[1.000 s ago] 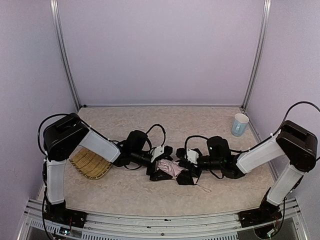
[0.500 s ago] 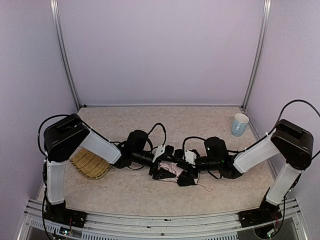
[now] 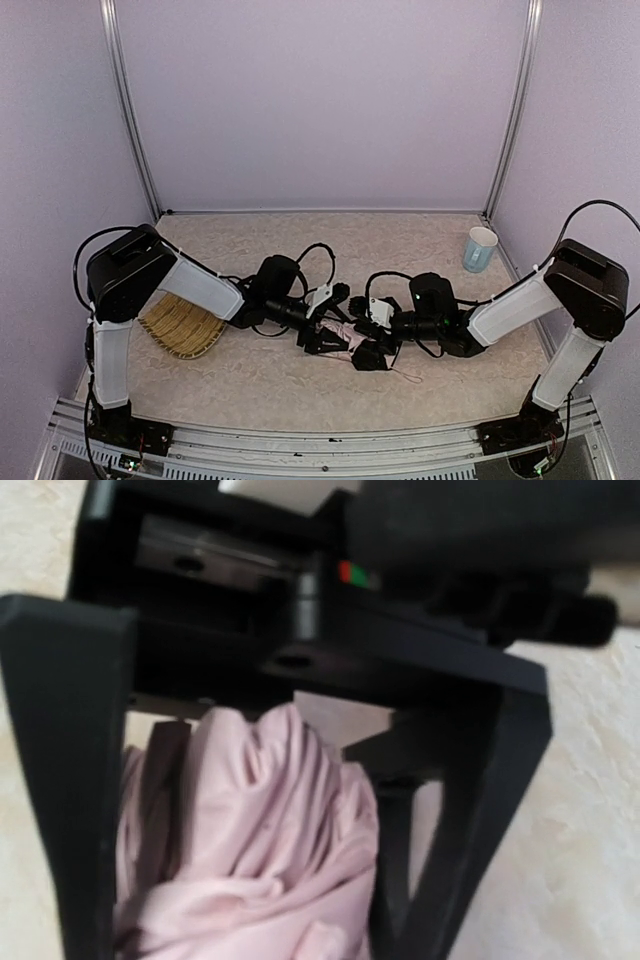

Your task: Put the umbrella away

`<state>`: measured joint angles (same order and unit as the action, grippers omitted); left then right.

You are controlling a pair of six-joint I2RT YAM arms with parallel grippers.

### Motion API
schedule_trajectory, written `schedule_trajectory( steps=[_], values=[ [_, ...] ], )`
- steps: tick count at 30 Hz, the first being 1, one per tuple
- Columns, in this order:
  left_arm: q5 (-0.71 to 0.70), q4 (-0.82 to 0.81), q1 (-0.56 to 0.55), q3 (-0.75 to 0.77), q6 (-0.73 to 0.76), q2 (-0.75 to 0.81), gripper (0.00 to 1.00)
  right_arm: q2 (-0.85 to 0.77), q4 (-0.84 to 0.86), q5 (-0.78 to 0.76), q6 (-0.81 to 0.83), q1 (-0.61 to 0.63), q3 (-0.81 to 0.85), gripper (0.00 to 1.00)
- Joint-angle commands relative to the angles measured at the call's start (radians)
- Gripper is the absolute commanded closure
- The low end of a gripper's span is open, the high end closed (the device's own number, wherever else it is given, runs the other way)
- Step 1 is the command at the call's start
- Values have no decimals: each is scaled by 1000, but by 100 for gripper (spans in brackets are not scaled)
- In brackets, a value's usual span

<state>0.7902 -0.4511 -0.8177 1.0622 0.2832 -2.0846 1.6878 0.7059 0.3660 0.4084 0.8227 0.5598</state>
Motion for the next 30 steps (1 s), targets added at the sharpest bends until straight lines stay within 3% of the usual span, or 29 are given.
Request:
schedule_trajectory(
  steps=[1,7,12,15,24,30],
  values=[
    [-8,48,6,59,-19,-33,35,-21,23,56,6,15,8,100],
    [23,69,8,95,-21,-54,59,7,37,63,1,16,21,100],
    [28,73,8,111,-23,-64,90,12,37,51,-8,15,26,100],
    [24,76,8,109,-20,-59,100,-6,35,15,-9,16,19,93],
    [-21,150,8,121,50,-66,100,-74,19,-71,-43,15,-13,60],
    [-58,193,3,125,101,-68,100,-210,27,-104,-104,15,-76,51]
  ],
)
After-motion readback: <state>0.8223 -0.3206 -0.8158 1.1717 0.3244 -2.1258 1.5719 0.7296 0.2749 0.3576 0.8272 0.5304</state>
